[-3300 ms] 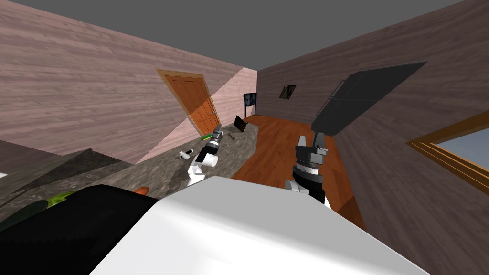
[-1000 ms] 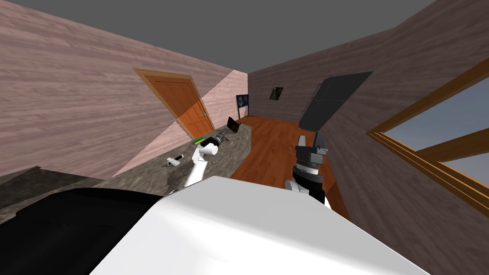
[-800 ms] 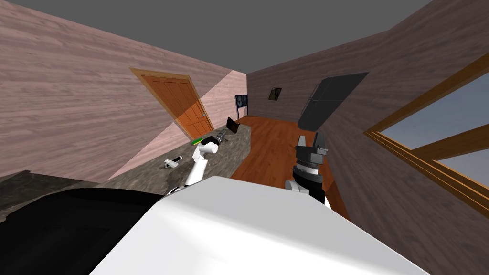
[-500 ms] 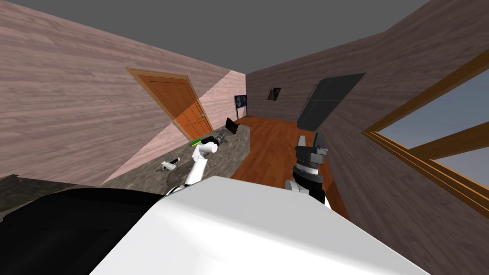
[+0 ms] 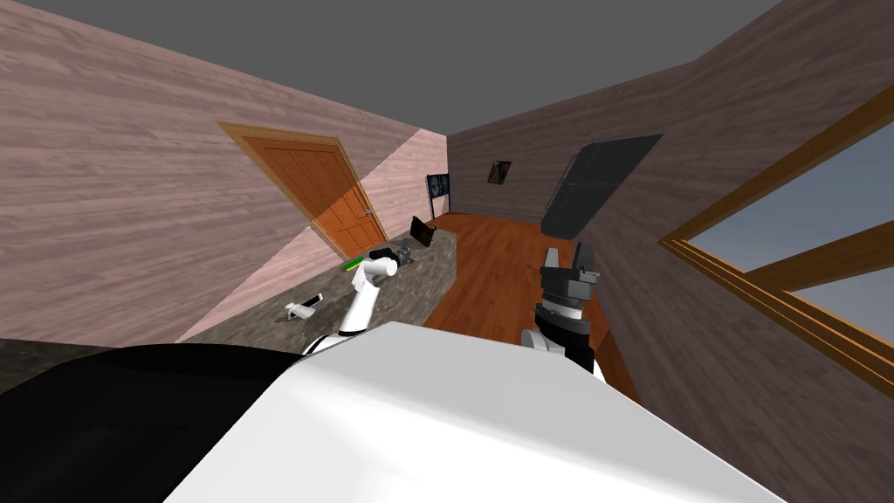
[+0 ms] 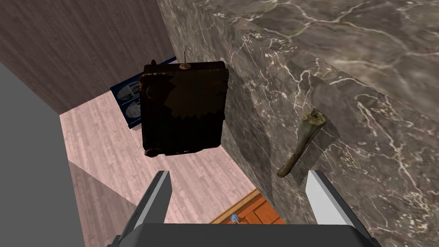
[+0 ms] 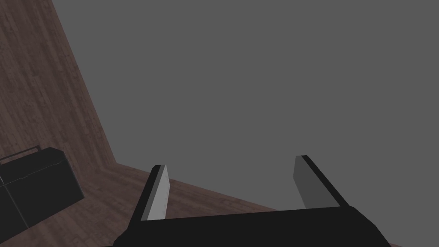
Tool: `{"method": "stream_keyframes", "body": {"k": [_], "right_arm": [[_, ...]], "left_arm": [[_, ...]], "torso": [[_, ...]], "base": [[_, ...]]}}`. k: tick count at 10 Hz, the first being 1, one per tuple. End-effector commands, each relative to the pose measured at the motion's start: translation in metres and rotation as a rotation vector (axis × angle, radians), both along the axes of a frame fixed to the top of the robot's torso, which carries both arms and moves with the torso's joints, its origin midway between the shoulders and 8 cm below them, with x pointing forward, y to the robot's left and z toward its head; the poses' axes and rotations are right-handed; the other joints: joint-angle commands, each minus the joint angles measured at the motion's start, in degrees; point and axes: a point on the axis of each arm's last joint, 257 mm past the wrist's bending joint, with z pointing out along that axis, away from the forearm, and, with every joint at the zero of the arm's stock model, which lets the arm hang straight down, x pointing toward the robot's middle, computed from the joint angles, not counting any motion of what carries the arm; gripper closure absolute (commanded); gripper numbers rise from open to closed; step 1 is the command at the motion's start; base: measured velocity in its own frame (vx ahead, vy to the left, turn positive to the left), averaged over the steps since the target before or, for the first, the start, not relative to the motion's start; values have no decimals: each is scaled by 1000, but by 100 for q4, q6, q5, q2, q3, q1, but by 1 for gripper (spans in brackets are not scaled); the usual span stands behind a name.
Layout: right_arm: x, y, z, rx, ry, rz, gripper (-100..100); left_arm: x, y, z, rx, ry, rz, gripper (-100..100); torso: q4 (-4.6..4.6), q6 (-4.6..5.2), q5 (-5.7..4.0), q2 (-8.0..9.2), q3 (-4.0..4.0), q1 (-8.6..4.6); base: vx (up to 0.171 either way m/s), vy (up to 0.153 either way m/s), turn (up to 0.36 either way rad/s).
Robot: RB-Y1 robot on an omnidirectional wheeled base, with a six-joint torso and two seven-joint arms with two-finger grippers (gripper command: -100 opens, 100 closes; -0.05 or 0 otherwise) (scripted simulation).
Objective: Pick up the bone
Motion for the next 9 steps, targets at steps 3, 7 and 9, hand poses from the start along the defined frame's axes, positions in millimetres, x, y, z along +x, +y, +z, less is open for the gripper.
{"method": "stream_keyframes", "body": {"k": [3,7,9], "right_arm": [[0,0,0,0,0,0,0],[0,0,0,0,0,0,0],[0,0,0,0,0,0,0]], "left_arm": [[-7,8,-23,8,115,0,-100],[-20,13,-45,9,233,-1,-100],[-25,19,-55,14,291,-3,-100]], "torso": [[1,-3,1,9,4,-1],[0,-1,1,1,0,3],[0,-3,1,7,3,0]], "base": [[52,21,-36],[60,28,-33],[58,20,-21]]}}
